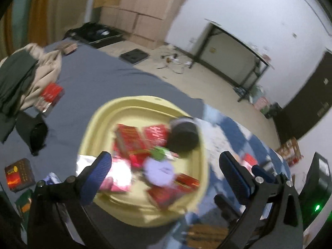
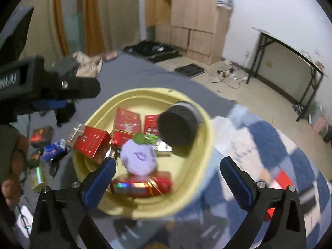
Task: Organize rigid objects
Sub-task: 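Carry the silver-and-red pack and purple plush into the yellow tray and release both, then grasp the red Double Happiness box with the left tool while the right tool grasps the black foam roll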
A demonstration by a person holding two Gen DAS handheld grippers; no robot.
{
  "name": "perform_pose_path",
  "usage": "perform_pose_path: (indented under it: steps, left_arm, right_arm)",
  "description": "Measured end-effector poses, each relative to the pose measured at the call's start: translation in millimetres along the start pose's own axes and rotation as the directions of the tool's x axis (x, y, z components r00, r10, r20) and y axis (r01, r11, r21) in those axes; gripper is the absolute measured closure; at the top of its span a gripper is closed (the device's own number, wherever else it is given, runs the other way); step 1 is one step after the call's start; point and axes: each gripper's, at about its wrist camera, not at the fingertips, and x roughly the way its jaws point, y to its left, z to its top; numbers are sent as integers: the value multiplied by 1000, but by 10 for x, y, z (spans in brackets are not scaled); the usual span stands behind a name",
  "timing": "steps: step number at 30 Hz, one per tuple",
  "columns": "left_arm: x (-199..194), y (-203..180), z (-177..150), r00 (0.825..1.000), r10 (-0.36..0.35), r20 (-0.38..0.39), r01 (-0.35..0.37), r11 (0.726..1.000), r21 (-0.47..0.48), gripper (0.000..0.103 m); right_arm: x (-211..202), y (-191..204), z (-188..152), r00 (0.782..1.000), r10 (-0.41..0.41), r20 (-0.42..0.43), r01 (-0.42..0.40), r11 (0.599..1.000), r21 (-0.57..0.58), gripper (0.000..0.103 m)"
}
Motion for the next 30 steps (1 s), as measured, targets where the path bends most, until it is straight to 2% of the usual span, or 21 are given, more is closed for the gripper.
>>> perform_pose_path:
  steps: [5, 8, 10, 14, 20, 25, 27, 30]
  left_arm:
    - [-15, -552, -267, 998, -45, -32, 45, 999, -1, 0]
    - [11, -908, -437, 997, -38, -65, 47, 989, 138, 0]
    - [-33, -1020, -492, 999, -14, -44, 22, 982, 190, 0]
    - [-53, -1015, -575, 996, -65, -55, 72, 987, 143, 0]
    - [196, -997, -690, 993, -38, -112, 55, 986, 156, 0]
    - [502, -1153, -822, 982, -63, -180, 93, 982, 164, 0]
    - [628, -1309, -894, 975, -88, -202, 129, 972, 198, 0]
    - [794, -1548, -998, 968, -123, -217, 183, 941, 284, 0]
  right_arm:
    - [-695, -549, -385, 999, -48, 14, 46, 994, 98, 0]
    - [-1022, -833, -679, 995, -96, 3, 95, 986, 138, 0]
    - [-1186, -988, -843, 993, -118, -8, 117, 978, 170, 0]
    - [-1457, -1266, -1136, 987, -156, -26, 158, 955, 250, 0]
    - [-1557, -1488, -1361, 985, -173, -13, 168, 932, 322, 0]
    - [-1344, -1869, -1434, 982, -188, -36, 184, 879, 440, 0]
    - [-1190, -1979, -1385, 978, -202, -50, 204, 880, 428, 0]
    - [-931, -2114, -1296, 985, -162, -66, 175, 883, 436, 0]
